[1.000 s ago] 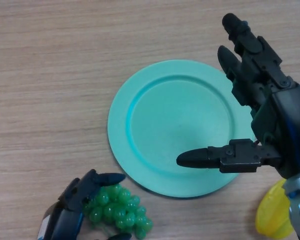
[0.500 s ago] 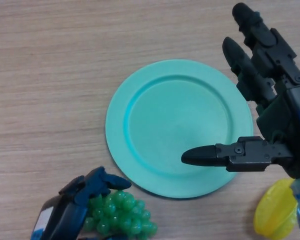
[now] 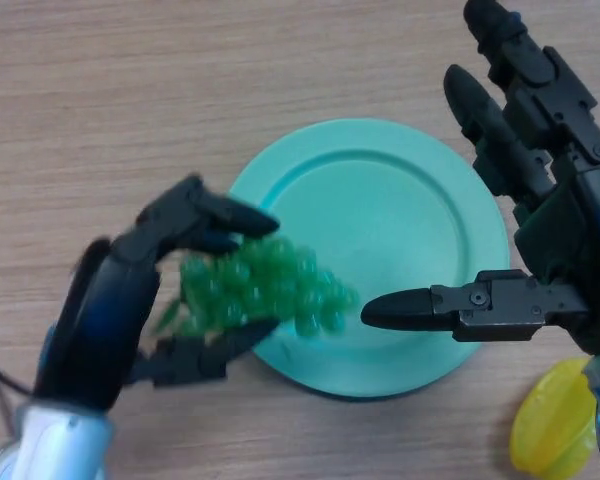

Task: Pick up the green grapes and place it on the plate

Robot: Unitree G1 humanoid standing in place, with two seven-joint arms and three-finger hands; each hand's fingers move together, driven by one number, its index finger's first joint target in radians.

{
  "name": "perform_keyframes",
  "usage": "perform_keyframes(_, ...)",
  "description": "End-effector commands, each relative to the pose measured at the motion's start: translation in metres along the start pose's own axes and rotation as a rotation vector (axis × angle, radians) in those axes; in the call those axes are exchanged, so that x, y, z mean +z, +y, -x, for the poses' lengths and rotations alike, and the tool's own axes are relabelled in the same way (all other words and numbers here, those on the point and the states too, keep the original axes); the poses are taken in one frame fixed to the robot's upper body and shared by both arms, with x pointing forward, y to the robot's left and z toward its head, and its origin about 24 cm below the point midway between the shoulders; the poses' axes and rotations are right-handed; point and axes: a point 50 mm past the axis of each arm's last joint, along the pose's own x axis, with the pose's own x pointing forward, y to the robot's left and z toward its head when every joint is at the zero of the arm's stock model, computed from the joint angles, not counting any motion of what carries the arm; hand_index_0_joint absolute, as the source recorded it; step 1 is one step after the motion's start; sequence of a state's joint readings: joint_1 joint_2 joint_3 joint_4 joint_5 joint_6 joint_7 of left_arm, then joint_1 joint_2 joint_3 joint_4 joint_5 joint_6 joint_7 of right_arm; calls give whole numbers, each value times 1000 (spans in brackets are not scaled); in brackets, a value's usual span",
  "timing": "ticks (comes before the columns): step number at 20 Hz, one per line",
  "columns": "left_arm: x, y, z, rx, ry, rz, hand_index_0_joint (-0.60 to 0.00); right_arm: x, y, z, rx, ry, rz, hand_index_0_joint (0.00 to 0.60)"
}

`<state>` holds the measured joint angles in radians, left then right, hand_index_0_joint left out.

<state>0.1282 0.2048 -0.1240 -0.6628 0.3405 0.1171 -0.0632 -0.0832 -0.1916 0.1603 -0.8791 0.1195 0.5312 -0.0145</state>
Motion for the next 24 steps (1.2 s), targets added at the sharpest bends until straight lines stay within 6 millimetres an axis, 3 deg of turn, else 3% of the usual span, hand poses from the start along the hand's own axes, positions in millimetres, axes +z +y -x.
perform_keyframes(1, 24, -3, -15, 94, -253, -69, -600, 28, 1, 3, 9, -171, 22, 0)
perform_keyframes(5, 21, -25, -36, -13, -287, -139, -600, 30, 0, 4, 7, -181, 33, 0)
perform_keyframes(8, 33, -16, -43, 21, -268, 219, -600, 30, -1, 5, 4, -189, 61, 0)
perform_keyframes(10, 34, -15, -44, 16, -254, 271, -400, 29, -1, 5, 3, -190, 64, 0)
perform_keyframes(11, 32, -16, -44, 5, -238, 276, -249, 29, -1, 5, 2, -188, 67, 0)
perform_keyframes(12, 30, -16, -44, -7, -221, 277, -150, 28, -1, 5, 3, -184, 69, 0)
perform_keyframes(13, 26, -17, -43, -38, -177, 271, -6, 26, -2, 5, 4, -174, 82, 0)
perform_keyframes(20, 24, -10, -38, -45, -175, 200, 0, 23, -3, 2, 0, -165, 86, 0)
perform_keyframes(24, 29, 10, -37, 8, -156, 230, 0, 22, -7, 4, -17, -177, 100, 0)
